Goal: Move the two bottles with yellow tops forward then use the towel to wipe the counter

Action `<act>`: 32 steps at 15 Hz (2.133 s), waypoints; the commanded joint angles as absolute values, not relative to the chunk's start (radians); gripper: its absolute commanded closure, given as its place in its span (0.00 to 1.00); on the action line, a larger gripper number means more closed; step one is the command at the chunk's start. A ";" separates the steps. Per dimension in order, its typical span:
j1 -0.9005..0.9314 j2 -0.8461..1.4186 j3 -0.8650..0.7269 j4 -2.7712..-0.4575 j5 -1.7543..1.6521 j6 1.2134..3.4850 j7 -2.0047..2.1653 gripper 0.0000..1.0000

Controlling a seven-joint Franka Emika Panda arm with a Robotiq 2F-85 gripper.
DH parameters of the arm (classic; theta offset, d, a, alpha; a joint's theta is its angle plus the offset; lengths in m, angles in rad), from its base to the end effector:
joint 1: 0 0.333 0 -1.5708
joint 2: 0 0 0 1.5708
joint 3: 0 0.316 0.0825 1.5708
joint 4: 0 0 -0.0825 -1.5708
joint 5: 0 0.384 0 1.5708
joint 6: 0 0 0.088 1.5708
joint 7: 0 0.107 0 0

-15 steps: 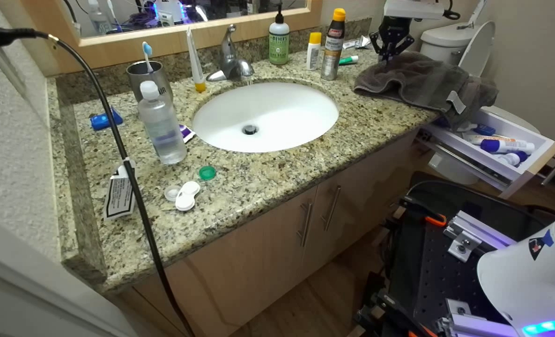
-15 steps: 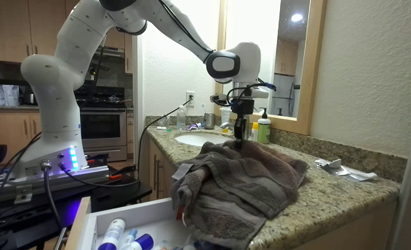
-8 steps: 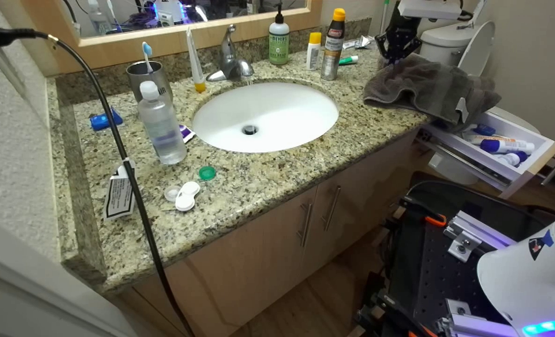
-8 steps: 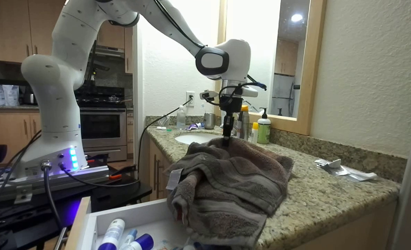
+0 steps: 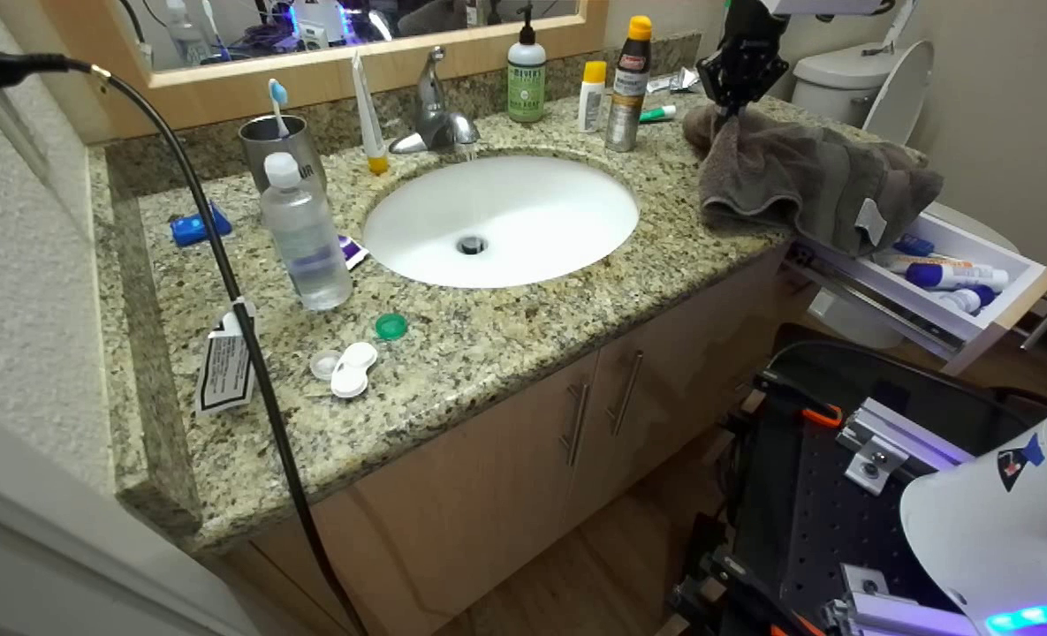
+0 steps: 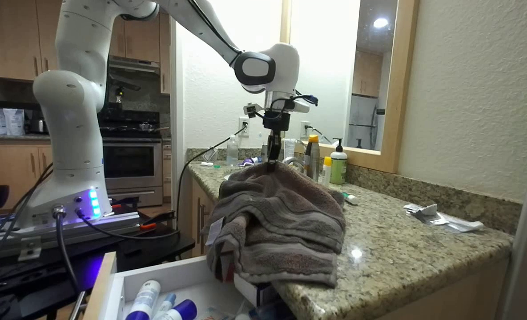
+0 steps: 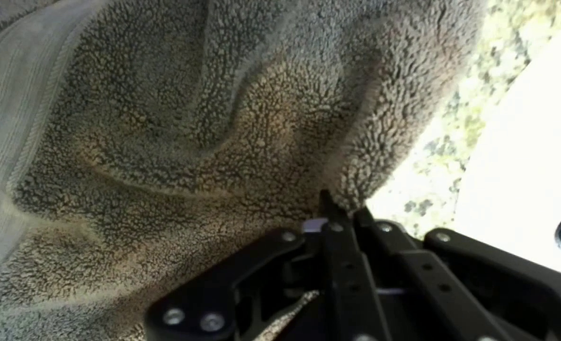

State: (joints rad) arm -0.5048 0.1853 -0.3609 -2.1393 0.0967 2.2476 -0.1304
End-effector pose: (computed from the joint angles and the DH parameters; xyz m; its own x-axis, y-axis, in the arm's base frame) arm 0.3638 -0.4198 0.3187 0.6994 -0.7120 -0.0620 -0.7139 -0.7001 -0.0144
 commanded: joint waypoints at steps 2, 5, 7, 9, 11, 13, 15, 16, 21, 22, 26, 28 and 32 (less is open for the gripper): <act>-0.462 0.106 -0.373 -2.207 0.012 2.173 -0.179 0.99; -0.444 0.072 -0.358 -2.232 0.010 2.113 -0.296 0.99; -0.417 0.036 -0.343 -2.264 0.005 2.113 -0.363 0.99; -0.384 0.008 -0.327 -2.288 -0.004 2.093 -0.404 0.99; -0.348 -0.009 -0.306 -2.298 -0.011 2.030 -0.441 0.99; -0.310 -0.026 -0.282 -2.308 -0.030 1.972 -0.457 0.99; -0.273 -0.044 -0.258 -2.313 -0.045 1.930 -0.468 0.99; -0.255 -0.050 -0.244 -2.308 -0.044 1.899 -0.482 0.99; -0.185 -0.055 -0.196 -2.259 -0.021 1.832 -0.523 0.99; -0.175 -0.052 -0.191 -2.251 -0.021 1.832 -0.525 0.99; -0.182 -0.001 -0.207 -2.204 -0.008 1.840 -0.541 0.99; -0.219 0.049 -0.248 -2.166 0.016 1.878 -0.539 0.99; -0.326 0.196 -0.330 -2.045 0.162 1.892 -0.571 0.99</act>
